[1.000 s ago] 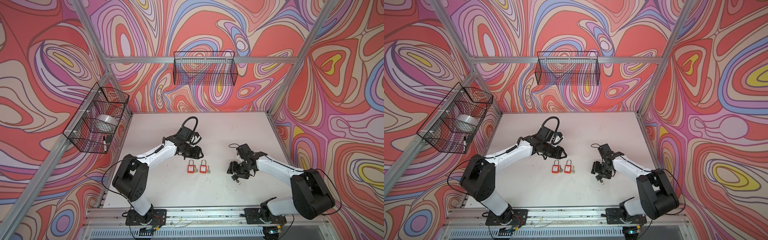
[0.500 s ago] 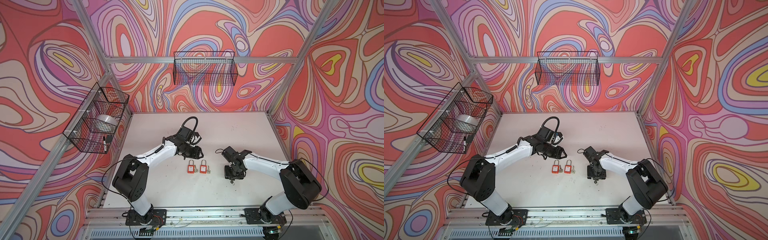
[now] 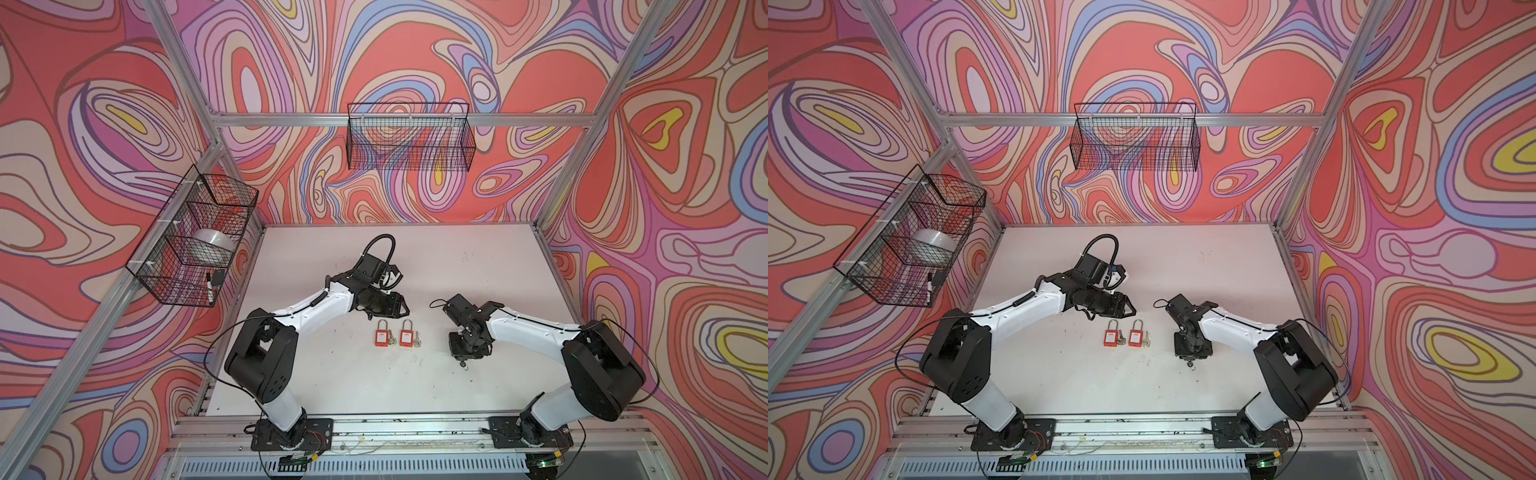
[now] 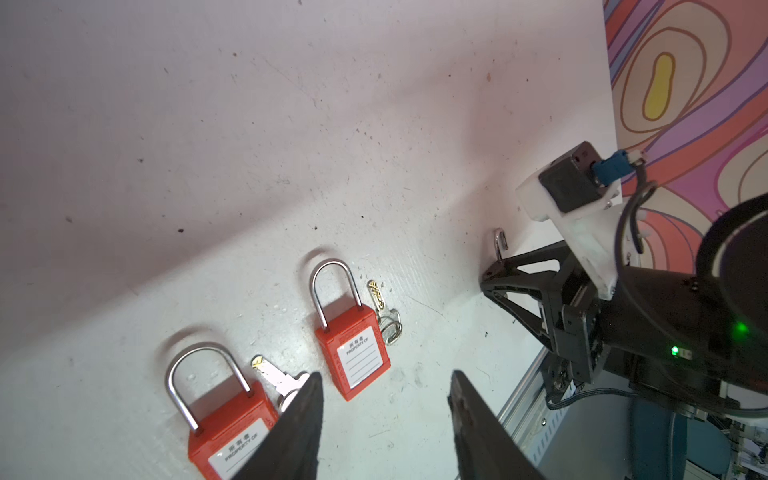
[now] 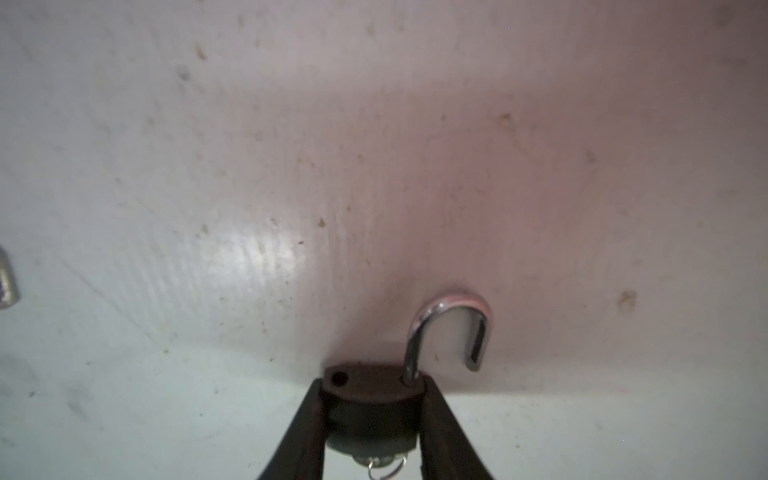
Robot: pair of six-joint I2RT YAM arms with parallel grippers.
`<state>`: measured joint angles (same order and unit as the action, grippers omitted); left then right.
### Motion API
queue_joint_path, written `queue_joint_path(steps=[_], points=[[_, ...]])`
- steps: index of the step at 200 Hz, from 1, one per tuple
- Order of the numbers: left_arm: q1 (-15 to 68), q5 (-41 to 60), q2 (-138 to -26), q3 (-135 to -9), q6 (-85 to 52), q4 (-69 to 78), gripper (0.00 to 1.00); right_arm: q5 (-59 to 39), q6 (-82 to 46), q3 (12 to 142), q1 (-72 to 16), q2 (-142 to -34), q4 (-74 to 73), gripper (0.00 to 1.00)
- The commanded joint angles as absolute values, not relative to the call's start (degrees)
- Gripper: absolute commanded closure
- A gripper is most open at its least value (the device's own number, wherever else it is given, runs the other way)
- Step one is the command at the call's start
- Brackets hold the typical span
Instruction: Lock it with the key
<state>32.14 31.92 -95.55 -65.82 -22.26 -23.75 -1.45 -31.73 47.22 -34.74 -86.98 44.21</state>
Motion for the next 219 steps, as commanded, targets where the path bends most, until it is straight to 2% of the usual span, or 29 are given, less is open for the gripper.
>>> queue_joint_path(steps=[1,92,167,219], points=[[31.8,37.0,-94.2,-64.2,-26.2,-18.4,0.49,-3.9,-26.7,49.3,-35.2,-84.4,40.6,0.76],[31.4,43.5,-93.8,-62.2,-32.6,-10.3,0.49,-16.8,-11.8,61.0,-35.4,-83.1,30.8,0.77],[30.8,45.8,-93.2,-62.0,-33.6,-9.3,0.53,-18.5,-2.9,67.0,-36.6,-85.5,32.1,0.78],[28.4,48.8,-91.2,-60.6,-36.0,-6.1,0.54,-17.9,0.5,65.5,-36.7,-84.5,31.9,0.79]])
